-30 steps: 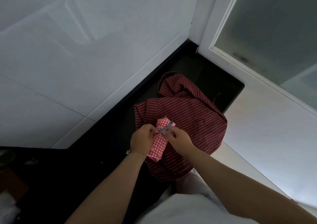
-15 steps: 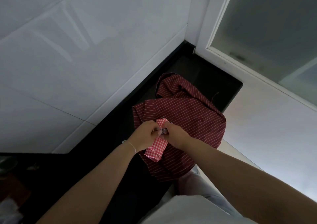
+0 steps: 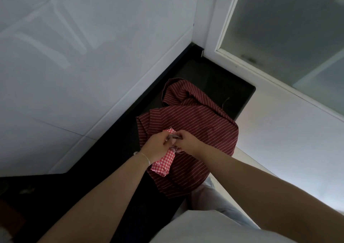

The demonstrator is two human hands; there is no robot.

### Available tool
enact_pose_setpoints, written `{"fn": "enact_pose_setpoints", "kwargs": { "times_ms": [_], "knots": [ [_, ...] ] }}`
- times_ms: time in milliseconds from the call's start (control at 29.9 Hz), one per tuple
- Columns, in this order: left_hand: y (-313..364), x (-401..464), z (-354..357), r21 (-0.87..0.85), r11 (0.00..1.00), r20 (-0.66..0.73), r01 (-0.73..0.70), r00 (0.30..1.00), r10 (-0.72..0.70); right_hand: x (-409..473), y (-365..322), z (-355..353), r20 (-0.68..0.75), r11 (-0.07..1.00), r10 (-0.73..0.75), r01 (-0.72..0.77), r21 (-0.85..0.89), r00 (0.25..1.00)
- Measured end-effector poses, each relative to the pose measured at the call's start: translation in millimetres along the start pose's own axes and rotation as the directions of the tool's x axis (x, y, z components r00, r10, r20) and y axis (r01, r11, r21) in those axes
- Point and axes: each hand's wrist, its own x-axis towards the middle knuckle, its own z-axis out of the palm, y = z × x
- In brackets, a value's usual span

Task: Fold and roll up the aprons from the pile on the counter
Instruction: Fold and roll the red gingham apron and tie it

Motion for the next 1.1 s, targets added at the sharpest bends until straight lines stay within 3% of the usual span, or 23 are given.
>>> {"fn": "enact_pose_setpoints", "kwargs": {
  "times_ms": [100, 167, 301, 402, 536, 703, 837, 1004, 1105],
  "knots": [
    [-2.3, -0.2, 1.1, 0.024, 0.999, 0.011, 0.027, 1.000, -0.028, -6.7, -2.6, -0.6, -0.150, 0.918, 0.131, -0.063, 0.391, 0.980],
    [-1.8, -1.7, 1.2, 0.025, 1.000, 0.019, 0.017, 1.000, -0.017, -12.3, -0.4, 2.6, -0.241, 0.909, 0.139, -0.027, 0.417, 0.960],
    [1.4, -4.1, 0.2, 0.046, 0.999, 0.023, 0.005, 1.000, -0.006, -22.9, -5.0, 12.9, -0.361, 0.975, -0.079, 0.147, 0.166, 0.929],
    [4.4, -6.7, -1.1, 0.081, 0.997, 0.014, -0.008, 1.000, 0.007, -24.2, -18.9, 19.7, -0.260, 0.973, -0.231, 0.229, -0.037, 0.938],
    [1.9, -10.0, -5.4, 0.081, 0.997, 0.019, -0.017, 1.000, 0.015, -20.0, -16.9, 8.7, -0.196, 0.839, -0.461, 0.352, -0.416, 0.866],
    [-3.0, -10.2, -6.8, -0.131, 0.988, 0.070, 0.080, 0.995, -0.071, -13.4, 16.4, -2.7, 0.001, 0.773, -0.300, 0.243, -0.586, 0.954],
    [-4.1, -7.0, -8.2, -0.073, 0.995, 0.059, 0.073, 0.996, -0.069, -8.6, 22.9, 2.1, -0.101, 0.820, -0.261, 0.166, -0.547, 0.960],
    [-0.6, -7.1, -11.9, -0.132, 0.988, 0.067, 0.077, 0.995, -0.069, -11.9, 17.5, 5.8, -0.223, 0.863, -0.239, 0.102, -0.495, 0.945],
    [-2.7, -7.7, -11.8, -0.186, 0.979, 0.068, 0.081, 0.995, -0.070, -12.7, 18.3, 10.7, -0.222, 0.760, -0.264, 0.060, -0.647, 0.939]
  ]
}}
